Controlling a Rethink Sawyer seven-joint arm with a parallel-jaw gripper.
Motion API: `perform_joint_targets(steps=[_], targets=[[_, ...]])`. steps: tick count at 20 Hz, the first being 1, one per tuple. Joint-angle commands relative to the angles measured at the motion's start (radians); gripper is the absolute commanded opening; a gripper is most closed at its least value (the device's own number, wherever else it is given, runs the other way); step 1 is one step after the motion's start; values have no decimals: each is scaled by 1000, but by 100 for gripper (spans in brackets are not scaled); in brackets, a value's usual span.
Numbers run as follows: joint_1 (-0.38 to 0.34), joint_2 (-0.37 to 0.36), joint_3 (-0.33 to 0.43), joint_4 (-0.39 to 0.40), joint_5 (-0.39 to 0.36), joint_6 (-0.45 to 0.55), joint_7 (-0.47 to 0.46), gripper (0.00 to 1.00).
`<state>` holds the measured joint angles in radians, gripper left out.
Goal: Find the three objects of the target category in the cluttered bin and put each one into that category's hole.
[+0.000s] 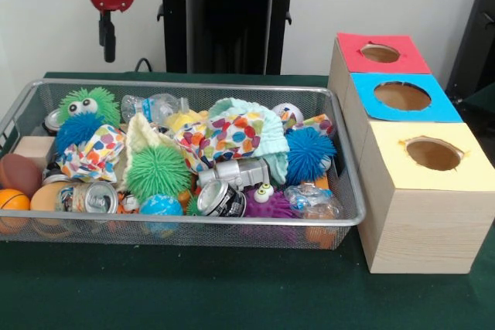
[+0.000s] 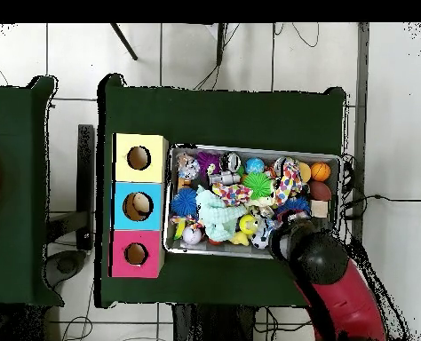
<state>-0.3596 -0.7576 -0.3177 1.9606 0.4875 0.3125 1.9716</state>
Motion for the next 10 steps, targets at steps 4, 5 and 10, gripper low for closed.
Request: perform_joint_targets(steps=[4, 5, 10], targets=[[-137, 26, 237, 207, 20, -205, 207, 100], [-155, 33, 260, 216, 13, -229, 213, 100], [-175, 41, 303, 239, 4, -274, 242, 100]])
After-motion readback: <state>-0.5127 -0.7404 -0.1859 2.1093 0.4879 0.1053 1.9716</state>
